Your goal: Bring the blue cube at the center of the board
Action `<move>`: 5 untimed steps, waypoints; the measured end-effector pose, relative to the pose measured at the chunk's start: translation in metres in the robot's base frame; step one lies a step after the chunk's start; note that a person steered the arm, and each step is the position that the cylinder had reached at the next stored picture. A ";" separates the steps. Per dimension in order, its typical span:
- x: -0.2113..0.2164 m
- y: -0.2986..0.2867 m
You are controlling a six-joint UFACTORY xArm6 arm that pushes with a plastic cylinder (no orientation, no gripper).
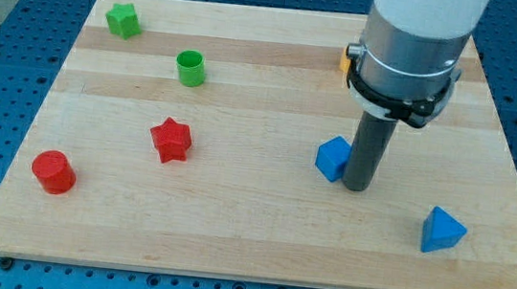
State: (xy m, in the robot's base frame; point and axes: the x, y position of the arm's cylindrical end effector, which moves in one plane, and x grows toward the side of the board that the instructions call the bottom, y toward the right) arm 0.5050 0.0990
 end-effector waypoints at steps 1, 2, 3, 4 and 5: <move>0.015 -0.002; 0.015 0.016; -0.039 -0.031; -0.032 -0.070; -0.014 -0.028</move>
State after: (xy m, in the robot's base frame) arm 0.4907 0.0705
